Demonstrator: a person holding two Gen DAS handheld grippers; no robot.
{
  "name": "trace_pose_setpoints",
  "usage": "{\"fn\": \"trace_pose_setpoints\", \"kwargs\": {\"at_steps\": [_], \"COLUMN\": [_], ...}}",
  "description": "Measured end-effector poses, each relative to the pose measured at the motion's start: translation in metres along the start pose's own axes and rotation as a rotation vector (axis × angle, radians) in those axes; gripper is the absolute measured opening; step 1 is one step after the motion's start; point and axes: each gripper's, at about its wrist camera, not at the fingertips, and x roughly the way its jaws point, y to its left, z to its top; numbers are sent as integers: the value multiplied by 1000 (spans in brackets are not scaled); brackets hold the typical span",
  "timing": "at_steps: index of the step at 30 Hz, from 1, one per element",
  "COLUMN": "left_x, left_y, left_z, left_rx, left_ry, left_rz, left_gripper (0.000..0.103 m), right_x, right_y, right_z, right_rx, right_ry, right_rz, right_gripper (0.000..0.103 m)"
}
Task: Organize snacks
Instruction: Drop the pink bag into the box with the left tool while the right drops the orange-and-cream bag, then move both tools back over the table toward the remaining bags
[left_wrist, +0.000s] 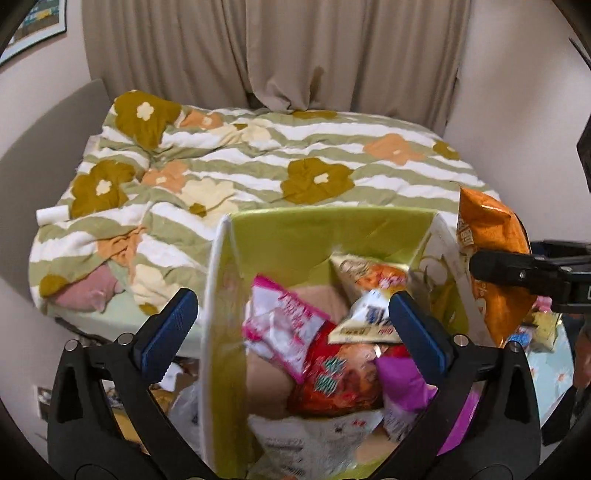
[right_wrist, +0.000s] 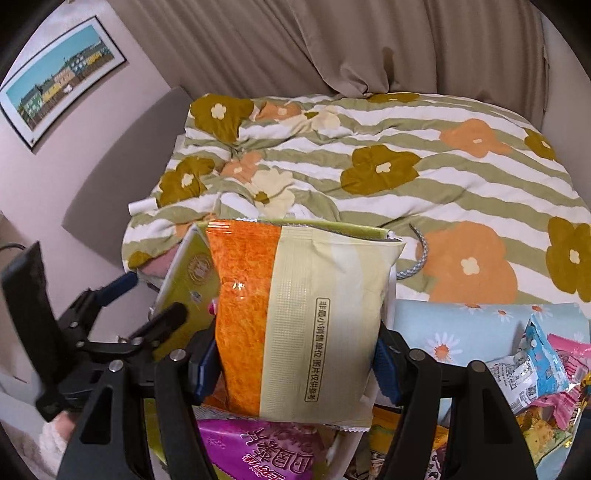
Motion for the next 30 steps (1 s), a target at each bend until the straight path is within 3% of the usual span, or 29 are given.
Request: {"fn": "trace_pose_setpoints", "kwargs": {"at_steps": [6,17,18,21,24,30], "left_x": [-20,-31,-31,-31,-29,-40], "left_y": [4,35,36,39,38,31], "left_z": [-10,-26,-27,-31,-36,-37], "left_rx": [-33,-149,-154,-167,-173,-160], "left_ry": [22,42,43,51,62,50], "left_rz": [70,103,104,111,107,108], "left_gripper": [103,103,103,103,103,103], "right_x": [13,67,71,72,60,42], "right_y": [11,58,59,58,59,59], "right_z": [5,34,34,33,26,17], "right_rx": [-54,-214,-212,-202,-233,-255], "right_ry": [39,130,135,111,37,22], "right_rz": [33,43,45,60,28,7], "right_gripper": [64,67,73,103,103,103]}}
